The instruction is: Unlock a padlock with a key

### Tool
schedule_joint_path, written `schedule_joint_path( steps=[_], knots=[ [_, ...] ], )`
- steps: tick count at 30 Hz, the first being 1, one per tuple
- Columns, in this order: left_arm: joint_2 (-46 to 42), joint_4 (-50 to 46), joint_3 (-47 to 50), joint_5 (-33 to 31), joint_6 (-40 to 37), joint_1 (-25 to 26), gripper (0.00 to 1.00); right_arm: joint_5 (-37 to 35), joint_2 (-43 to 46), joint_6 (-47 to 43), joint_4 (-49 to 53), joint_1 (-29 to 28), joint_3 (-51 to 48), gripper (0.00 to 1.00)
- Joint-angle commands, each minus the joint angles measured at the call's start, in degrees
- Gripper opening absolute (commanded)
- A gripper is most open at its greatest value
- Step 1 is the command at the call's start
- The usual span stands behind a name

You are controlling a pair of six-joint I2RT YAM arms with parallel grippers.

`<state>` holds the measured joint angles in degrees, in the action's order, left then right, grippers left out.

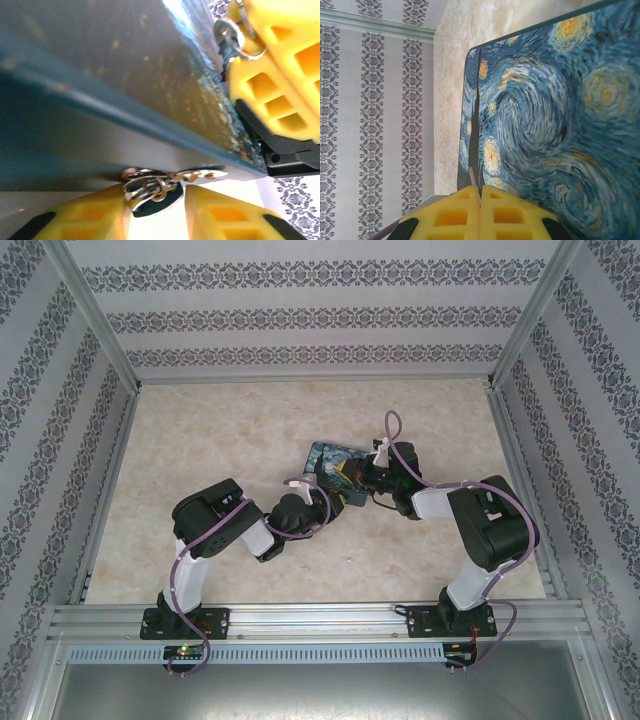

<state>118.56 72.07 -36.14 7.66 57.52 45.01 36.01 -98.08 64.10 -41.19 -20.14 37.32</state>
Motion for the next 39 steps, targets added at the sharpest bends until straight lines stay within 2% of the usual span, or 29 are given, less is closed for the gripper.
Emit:
schedule_joint_path(
  steps=[1,9,11,14,16,21,24,30,35,39],
  knots=[
    [1.8,-4.9,0.5,-0.4,1.1,0.9,0.3,-0.2,0.3,-0.4,2.1,-1.0,-0.9,0.0],
    [-0.4,-4.5,1.4,-1.0,1.8,0.9,0.18,-0.3,0.4,-0.3,1.9,-1.2,-0.9,0.0],
    [-1.2,-4.4,1.7,-1.3,2.0,0.9,0.12,-0.3,0.4,-0.2,2.0,-1.2,-0.9,0.0],
    [-2.2,-4.3,2.0,-1.5,2.3,0.9,0.11,-0.4,0.4,-0.3,2.0,-1.2,-0.9,0.0],
    [-2.7,-4.5,2.0,-1.2,2.2,0.9,0.16,-0.5,0.4,-0.3,2.1,-1.3,-1.0,0.0],
    [-1.9,-4.4,1.2,-0.9,2.5,0.9,0.39,-0.6,0.3,-0.2,1.9,-1.5,-1.0,0.0],
    [-0.4,-3.5,0.7,-1.1,3.3,0.9,0.45,-0.7,0.4,-0.1,1.9,-1.6,-1.1,0.0],
    [1.4,-3.6,-0.7,-2.3,4.2,1.4,0.51,-0.8,0.5,-0.1,2.0,-1.7,-1.1,0.0],
    [-0.3,-13.1,-2.4,-5.8,3.6,2.3,0.52,-0.7,0.4,0.0,1.9,-1.7,-0.9,0.0],
    [-1.9,-18.8,-3.0,-8.3,1.4,3.1,0.46,-0.5,0.0,0.2,1.8,-2.0,-0.6,0.0]
  ],
)
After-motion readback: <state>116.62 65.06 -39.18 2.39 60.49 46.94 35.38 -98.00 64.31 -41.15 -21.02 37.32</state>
